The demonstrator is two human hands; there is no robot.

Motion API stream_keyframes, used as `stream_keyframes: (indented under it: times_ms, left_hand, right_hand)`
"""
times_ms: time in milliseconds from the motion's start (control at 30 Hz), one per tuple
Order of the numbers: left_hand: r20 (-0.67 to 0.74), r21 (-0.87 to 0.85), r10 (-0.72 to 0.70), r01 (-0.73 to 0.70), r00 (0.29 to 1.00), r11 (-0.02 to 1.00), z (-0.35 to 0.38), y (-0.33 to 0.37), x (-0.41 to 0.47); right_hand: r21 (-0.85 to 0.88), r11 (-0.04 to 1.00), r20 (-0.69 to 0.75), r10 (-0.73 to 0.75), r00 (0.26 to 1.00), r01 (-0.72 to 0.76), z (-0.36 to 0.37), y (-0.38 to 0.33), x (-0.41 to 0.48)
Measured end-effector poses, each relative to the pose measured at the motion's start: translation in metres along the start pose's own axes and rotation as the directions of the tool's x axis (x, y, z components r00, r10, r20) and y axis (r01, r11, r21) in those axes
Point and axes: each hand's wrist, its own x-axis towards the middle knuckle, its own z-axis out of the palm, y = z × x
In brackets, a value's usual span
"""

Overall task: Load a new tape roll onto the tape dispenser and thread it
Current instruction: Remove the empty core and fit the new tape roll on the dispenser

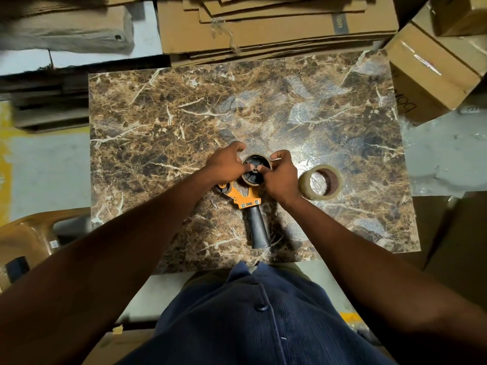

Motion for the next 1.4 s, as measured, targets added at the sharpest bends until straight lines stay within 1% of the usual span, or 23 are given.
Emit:
stream_keyframes:
  times_ms: [167,500,633,700,767,833,867,967,1033,1067,1133,1200,1233,1267,1333,1400]
  left_hand:
    - [-0.006,0.041,0.028,-0.028,1.0,0.999,-0.001,0.002,-0.001]
    - [-0.048,0.125,0.125,-0.118,0.991,0.985,0.004,-0.001,-0.007]
    - [-0.071,0.105,0.138,-0.131,0.988,0.986,0.003,-0.003,-0.007]
    - [-0.093,0.091,0.158,-0.149,0.983,0.985,0.004,-0.005,-0.007]
    - [-0.13,0.054,0.178,-0.173,0.975,0.984,0.007,-0.008,-0.006]
    - [-0.172,0.016,0.187,-0.187,0.967,0.982,0.01,-0.01,-0.007]
    - [-0.18,-0.01,0.186,-0.19,0.966,0.982,0.011,-0.01,-0.007]
    - [-0.17,-0.113,0.166,-0.187,0.971,0.976,0.007,-0.008,-0.01]
    - [-0.178,-0.112,0.184,-0.206,0.967,0.972,0.003,-0.007,-0.011]
    - [-0.195,-0.063,0.215,-0.232,0.957,0.971,0.001,-0.007,-0.011]
    - [-0.239,0.118,0.325,-0.304,0.915,0.945,-0.004,-0.005,-0.012]
    - [-0.236,0.298,0.441,-0.368,0.866,0.881,-0.011,0.0,-0.014]
    - [-0.218,0.371,0.475,-0.378,0.852,0.848,-0.016,0.003,-0.012]
    - [-0.194,0.436,0.488,-0.37,0.851,0.82,-0.022,0.007,-0.01]
    - [-0.141,0.537,0.481,-0.342,0.865,0.771,-0.03,0.014,-0.003]
    - [-0.099,0.613,0.497,-0.341,0.862,0.713,-0.035,0.022,0.005]
  right_hand:
    - [-0.019,1.0,-0.022,-0.017,1.0,0.017,-0.001,-0.003,-0.003]
    - [-0.07,0.997,0.014,-0.021,1.0,0.022,0.0,-0.01,-0.004]
    - [-0.085,0.996,0.014,-0.012,1.0,0.013,0.0,-0.015,-0.007]
    - [-0.099,0.995,0.015,-0.03,0.999,0.031,-0.002,-0.018,-0.009]
    - [-0.137,0.984,0.029,-0.107,0.994,0.11,-0.001,-0.021,-0.012]
    - [-0.212,0.956,0.056,-0.196,0.979,0.203,0.001,-0.023,-0.017]
    - [-0.235,0.949,0.061,-0.202,0.978,0.211,0.002,-0.024,-0.019]
    - [-0.219,0.962,0.025,-0.162,0.986,0.164,-0.002,-0.025,-0.02]
    - [-0.219,0.959,0.014,-0.183,0.983,0.182,-0.009,-0.024,-0.019]
    - [-0.223,0.953,0.012,-0.206,0.978,0.204,-0.013,-0.023,-0.018]
    - [-0.26,0.928,0.017,-0.272,0.962,0.267,-0.02,-0.023,-0.014]
    - [-0.317,0.888,0.028,-0.343,0.939,0.334,-0.027,-0.024,-0.007]
    - [-0.351,0.865,0.036,-0.37,0.928,0.359,-0.031,-0.025,-0.002]
    - [-0.403,0.834,0.049,-0.392,0.919,0.377,-0.035,-0.026,0.003]
    - [-0.541,0.738,0.105,-0.418,0.903,0.404,-0.044,-0.028,0.013]
    - [-0.639,0.645,0.173,-0.412,0.895,0.42,-0.052,-0.03,0.023]
